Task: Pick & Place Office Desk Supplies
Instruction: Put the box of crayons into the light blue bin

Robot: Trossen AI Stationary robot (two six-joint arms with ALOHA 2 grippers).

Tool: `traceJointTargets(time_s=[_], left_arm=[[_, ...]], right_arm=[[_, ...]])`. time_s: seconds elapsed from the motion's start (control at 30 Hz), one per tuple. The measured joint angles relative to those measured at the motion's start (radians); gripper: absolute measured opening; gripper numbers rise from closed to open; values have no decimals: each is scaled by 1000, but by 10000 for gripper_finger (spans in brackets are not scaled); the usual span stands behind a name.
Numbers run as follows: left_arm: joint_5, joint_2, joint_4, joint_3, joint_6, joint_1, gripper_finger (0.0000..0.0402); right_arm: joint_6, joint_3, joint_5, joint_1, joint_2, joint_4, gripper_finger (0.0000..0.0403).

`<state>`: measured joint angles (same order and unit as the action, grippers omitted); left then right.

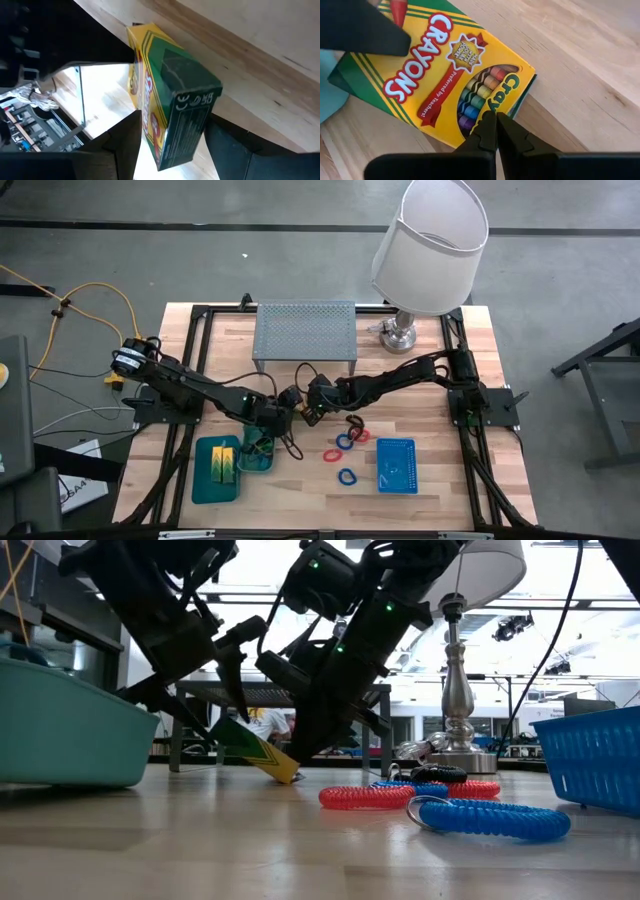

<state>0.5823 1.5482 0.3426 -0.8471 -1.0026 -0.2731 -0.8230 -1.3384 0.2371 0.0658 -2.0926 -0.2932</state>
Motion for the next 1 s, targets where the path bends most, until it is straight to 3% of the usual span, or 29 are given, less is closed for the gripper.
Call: traceJointTargets(time_s=[0.4,0.77,1.0], left_arm=[[-4,-2,-29,0,-21,-5,196],[-12,-3,-33,-1,-26,-5,124],[-11,-3,-34,-2,-39,-5,116]], right_arm=[[19,1,-1,0,10,13,2],[53,4,14,0,39,-6,2],[78,3,18,1,40,1,2]])
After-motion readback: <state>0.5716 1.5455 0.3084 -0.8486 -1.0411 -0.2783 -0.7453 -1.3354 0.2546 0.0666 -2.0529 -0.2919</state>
